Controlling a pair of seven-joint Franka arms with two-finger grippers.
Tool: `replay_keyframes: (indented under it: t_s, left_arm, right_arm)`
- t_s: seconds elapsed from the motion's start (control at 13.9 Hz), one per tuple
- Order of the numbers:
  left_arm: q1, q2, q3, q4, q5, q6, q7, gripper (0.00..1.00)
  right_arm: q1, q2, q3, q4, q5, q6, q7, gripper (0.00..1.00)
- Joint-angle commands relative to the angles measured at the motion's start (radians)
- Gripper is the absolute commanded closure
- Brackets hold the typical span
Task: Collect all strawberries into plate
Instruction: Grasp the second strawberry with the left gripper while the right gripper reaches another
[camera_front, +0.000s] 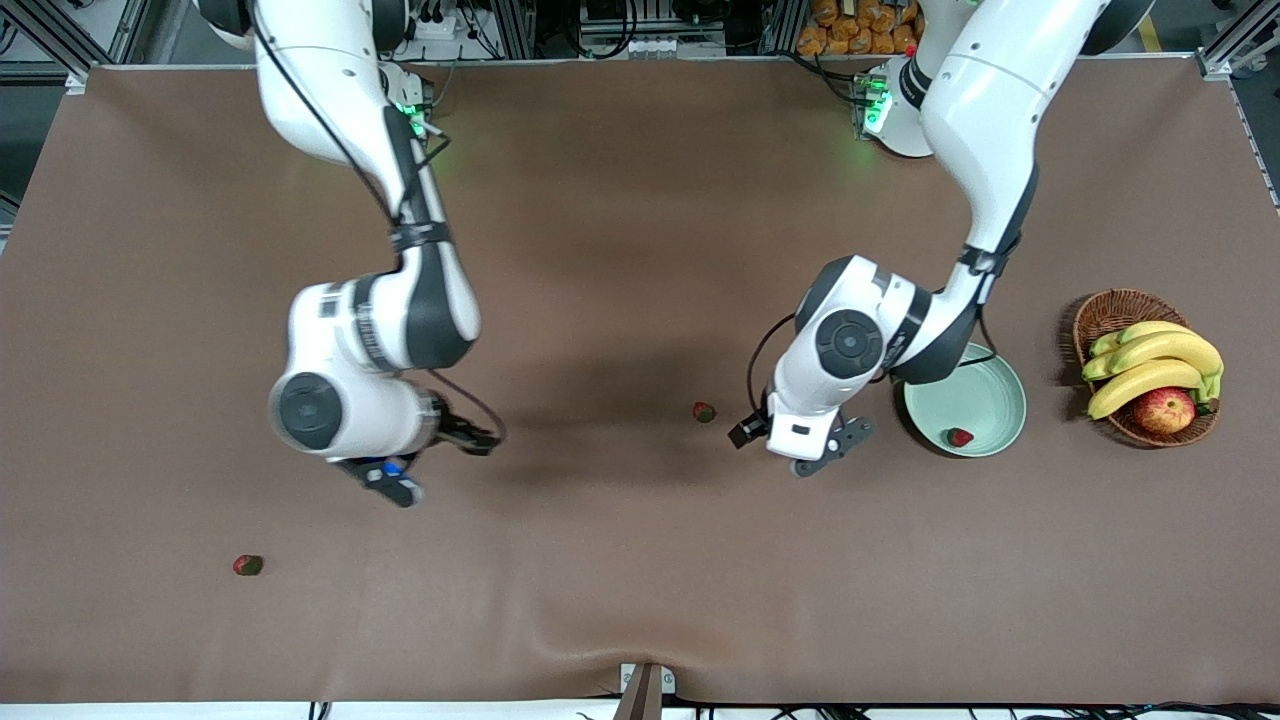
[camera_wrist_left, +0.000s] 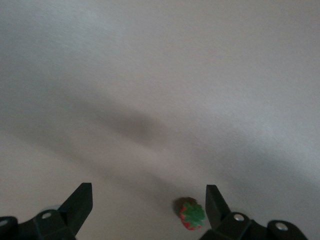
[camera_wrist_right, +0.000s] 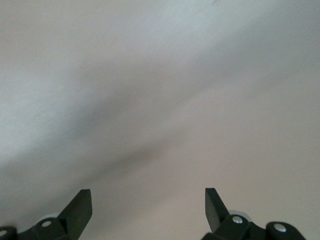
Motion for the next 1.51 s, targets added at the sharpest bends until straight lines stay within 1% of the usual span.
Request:
replay_keyframes:
  t_s: [0.0,0.14,0.29,0.36,0.5,0.58,0.72,0.79,0.86,1.01,1.08,1.15,1.22,1.29,1.37,1.44]
  left_arm:
    - [-0.050,0.043,0.016,0.044,0.000,0.028,0.013,0.00]
    - [-0.075,0.048,0.018,0.044,0.003,0.033,0.013,0.00]
    - [-0.103,0.061,0.018,0.044,0.047,0.034,0.004,0.00]
    - [-0.109,0.066,0.018,0.044,0.070,0.036,-0.005,0.01]
    - [-0.113,0.081,0.018,0.044,0.079,0.049,-0.004,0.03]
    - [-0.115,0.095,0.018,0.044,0.090,0.062,-0.004,0.07]
    - [-0.118,0.110,0.018,0.044,0.121,0.077,-0.007,0.09]
    - [-0.118,0.115,0.018,0.044,0.119,0.085,-0.007,0.10]
    - [-0.121,0.115,0.018,0.044,0.121,0.086,-0.007,0.14]
    - [-0.132,0.114,0.018,0.044,0.122,0.086,-0.007,0.29]
    - [-0.130,0.114,0.018,0.044,0.121,0.088,-0.007,0.29]
    - [-0.132,0.120,0.018,0.046,0.121,0.091,-0.007,0.29]
    - [-0.132,0.130,0.018,0.046,0.121,0.112,-0.007,0.29]
    - [-0.133,0.132,0.018,0.044,0.121,0.135,-0.007,0.29]
    - [-0.133,0.135,0.018,0.046,0.121,0.137,-0.007,0.29]
    - [-0.138,0.138,0.018,0.044,0.121,0.137,-0.007,0.29]
  right_arm:
    - [-0.038,-0.020,-0.069,-0.037,0.000,-0.031,-0.208,0.00]
    - [-0.117,-0.015,-0.074,-0.038,-0.001,-0.041,-0.311,0.00]
    - [-0.189,-0.004,-0.074,-0.036,-0.006,-0.005,-0.417,0.00]
    - [-0.228,-0.001,-0.069,-0.038,-0.006,0.057,-0.489,0.00]
    - [-0.291,0.016,-0.061,-0.038,0.000,0.155,-0.597,0.00]
    - [-0.317,0.023,-0.054,-0.038,0.002,0.204,-0.641,0.00]
    - [-0.380,0.031,0.003,-0.038,0.002,0.284,-0.703,0.00]
    - [-0.421,0.031,0.049,-0.038,0.000,0.320,-0.726,0.00]
    - [-0.458,0.033,0.093,-0.038,-0.004,0.361,-0.752,0.00]
    - [-0.528,0.046,0.165,-0.038,-0.001,0.424,-0.804,0.00]
    - [-0.559,0.054,0.198,-0.038,-0.004,0.442,-0.812,0.00]
    - [-0.572,0.071,0.221,-0.031,-0.009,0.459,-0.810,0.00]
    - [-0.572,0.089,0.224,-0.028,-0.010,0.498,-0.810,0.05]
    - [-0.572,0.097,0.229,-0.028,-0.009,0.540,-0.809,0.12]
    - [-0.572,0.105,0.236,-0.027,-0.009,0.570,-0.809,0.16]
    - [-0.573,0.118,0.242,-0.024,-0.009,0.600,-0.810,0.16]
